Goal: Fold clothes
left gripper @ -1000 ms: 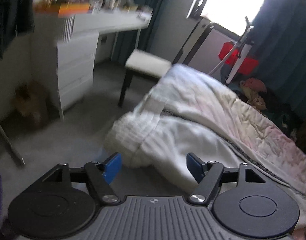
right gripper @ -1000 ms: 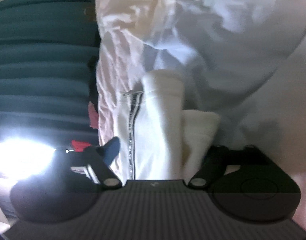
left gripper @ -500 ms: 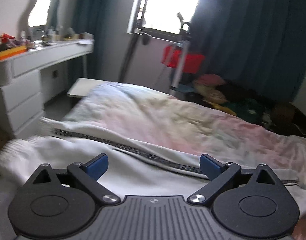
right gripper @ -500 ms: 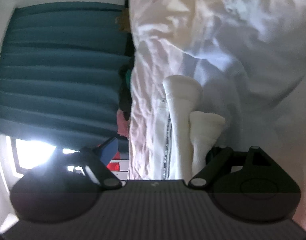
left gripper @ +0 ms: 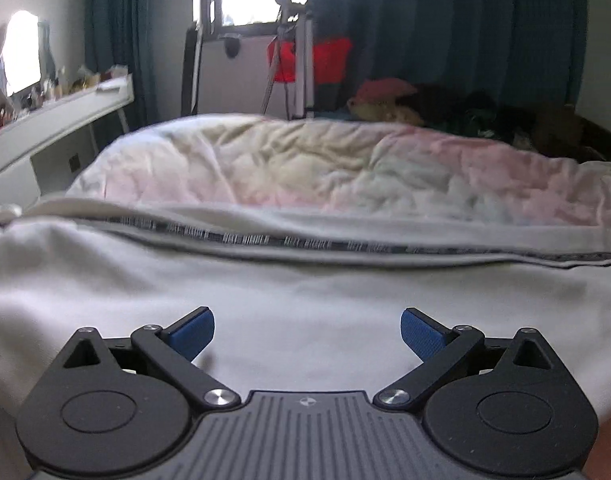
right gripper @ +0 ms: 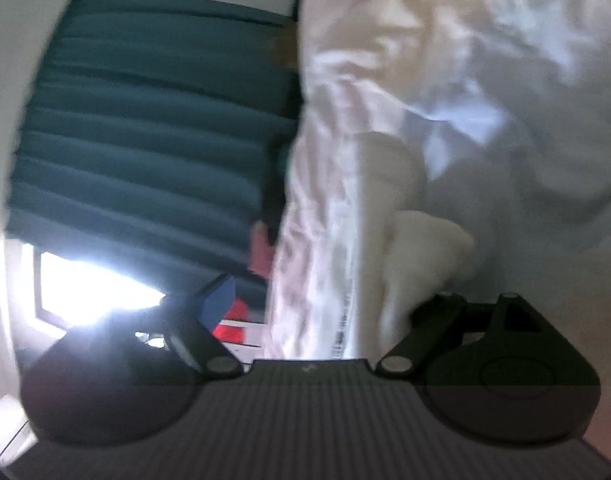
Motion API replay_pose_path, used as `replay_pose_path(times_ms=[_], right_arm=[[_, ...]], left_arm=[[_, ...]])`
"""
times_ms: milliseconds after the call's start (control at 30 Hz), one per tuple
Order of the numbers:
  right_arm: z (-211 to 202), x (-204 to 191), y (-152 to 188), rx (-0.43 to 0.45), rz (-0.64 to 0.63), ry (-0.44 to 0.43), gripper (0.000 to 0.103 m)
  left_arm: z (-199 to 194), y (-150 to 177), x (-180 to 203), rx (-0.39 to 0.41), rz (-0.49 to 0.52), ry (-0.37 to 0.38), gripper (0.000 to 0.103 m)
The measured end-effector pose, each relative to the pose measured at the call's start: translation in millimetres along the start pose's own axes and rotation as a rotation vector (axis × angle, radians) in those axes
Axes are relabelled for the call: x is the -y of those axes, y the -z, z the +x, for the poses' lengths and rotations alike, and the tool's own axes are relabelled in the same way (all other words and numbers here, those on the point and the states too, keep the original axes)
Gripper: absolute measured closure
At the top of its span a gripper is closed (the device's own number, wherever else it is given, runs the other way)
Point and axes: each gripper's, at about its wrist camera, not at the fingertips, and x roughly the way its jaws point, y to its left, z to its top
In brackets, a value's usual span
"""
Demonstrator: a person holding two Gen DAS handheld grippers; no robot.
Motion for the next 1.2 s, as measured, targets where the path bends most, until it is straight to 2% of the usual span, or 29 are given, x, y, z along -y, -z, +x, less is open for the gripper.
replay_pose_path(times_ms=[33,100,167,267,333,367,400,433,467,500,633,800,933,1000,1100,1200], right_arm=[[1,-2,0,0.0,-0.01,-0.007,0.016],[6,4,1,-0.003,-0.004,0.034,0.016],[12,11,3,-0.005,0.003,0.077,0.017],[28,12,6,-0.045,-0.071,0.152,0.022],[31,8,10,-0.032,-0.134,0.176,0.024],[32,7,12,-0.021,-0.148,0.198,0.033],[33,7,14,-0.01,-0.161,0.22,0.038],[34,7,16,-0.007,-0.17,0.254,0.053],[36,8,16,-0.008,-0.182,0.293,0.071],[37,9,17,-0.009,-0.194,0.332,0.079],[35,4,21,-0.005,-0.265,0.363,0.082],[37,-25,34,0.052,-0.497,0.396,0.084],[27,-73,70,0.122,-0.798,0.33,0.085],[21,-101,98,0.168,-0.969,0.27,0.085],[5,-134,163,0.199,-1.253,0.116,0.085],[-13,-145,242,0.139,-1.522,-0.032,0.085]], left_arm=[[4,4,-1,-0.015,0.0,-0.011,0.001],[8,11,0,-0.042,0.024,-0.037,0.0],[8,15,3,-0.035,0.048,-0.046,0.0],[11,18,3,-0.04,0.056,-0.057,0.0],[13,18,2,-0.048,0.054,-0.059,0.0],[13,17,2,-0.053,0.053,-0.059,0.0],[14,17,1,-0.057,0.052,-0.059,0.0],[14,16,0,-0.062,0.051,-0.058,0.0],[15,16,0,-0.066,0.05,-0.057,0.0],[15,15,0,-0.072,0.049,-0.056,0.0],[16,12,-2,-0.094,0.044,-0.044,0.0],[16,5,-8,-0.123,0.032,-0.012,0.0],[10,-6,-23,-0.136,-0.044,0.045,0.0],[1,-13,-42,-0.127,-0.128,0.112,0.0],[-11,-24,-71,-0.112,-0.254,0.212,0.0],[-24,-35,-99,-0.096,-0.379,0.312,0.0]])
